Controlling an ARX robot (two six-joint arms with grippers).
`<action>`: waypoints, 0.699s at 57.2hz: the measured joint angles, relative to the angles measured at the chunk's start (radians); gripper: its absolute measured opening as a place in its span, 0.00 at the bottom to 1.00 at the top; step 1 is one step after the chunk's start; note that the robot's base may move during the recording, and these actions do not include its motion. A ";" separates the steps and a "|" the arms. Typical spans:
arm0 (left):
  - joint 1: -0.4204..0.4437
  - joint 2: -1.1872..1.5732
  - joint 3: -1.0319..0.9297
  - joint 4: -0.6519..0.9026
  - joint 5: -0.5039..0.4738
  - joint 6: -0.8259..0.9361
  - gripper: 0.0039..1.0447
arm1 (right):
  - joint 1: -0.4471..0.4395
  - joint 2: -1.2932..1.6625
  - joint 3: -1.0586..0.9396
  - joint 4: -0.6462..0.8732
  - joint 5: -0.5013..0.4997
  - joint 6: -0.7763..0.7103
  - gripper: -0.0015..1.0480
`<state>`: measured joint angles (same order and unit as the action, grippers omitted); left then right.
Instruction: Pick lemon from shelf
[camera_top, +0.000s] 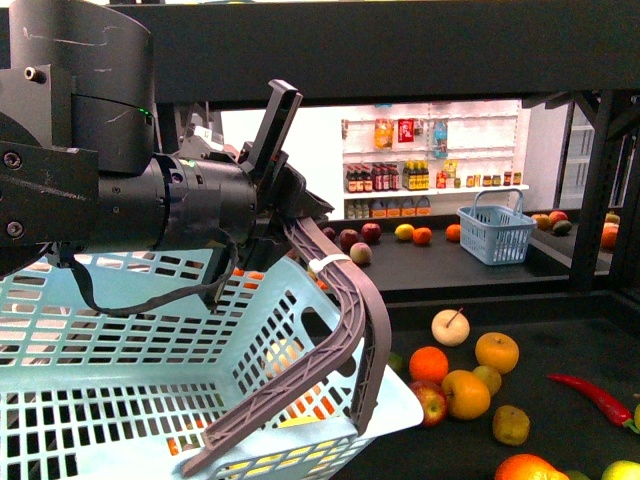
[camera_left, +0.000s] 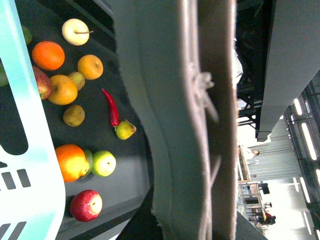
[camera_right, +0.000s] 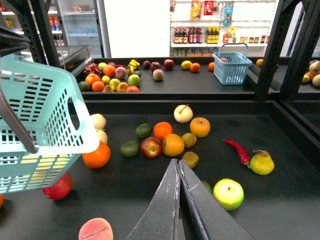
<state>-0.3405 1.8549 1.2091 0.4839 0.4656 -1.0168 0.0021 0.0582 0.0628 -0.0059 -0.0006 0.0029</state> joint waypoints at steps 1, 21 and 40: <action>0.000 0.000 0.000 0.000 0.000 -0.001 0.07 | 0.000 -0.001 -0.002 0.000 0.000 0.000 0.03; 0.000 0.000 0.000 0.000 -0.003 -0.001 0.07 | 0.000 -0.048 -0.048 0.004 0.001 0.000 0.03; 0.000 0.000 0.000 0.000 -0.002 -0.001 0.07 | 0.000 -0.052 -0.048 0.004 0.000 0.000 0.23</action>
<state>-0.3401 1.8553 1.2091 0.4839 0.4637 -1.0180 0.0021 0.0063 0.0151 -0.0017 -0.0002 0.0025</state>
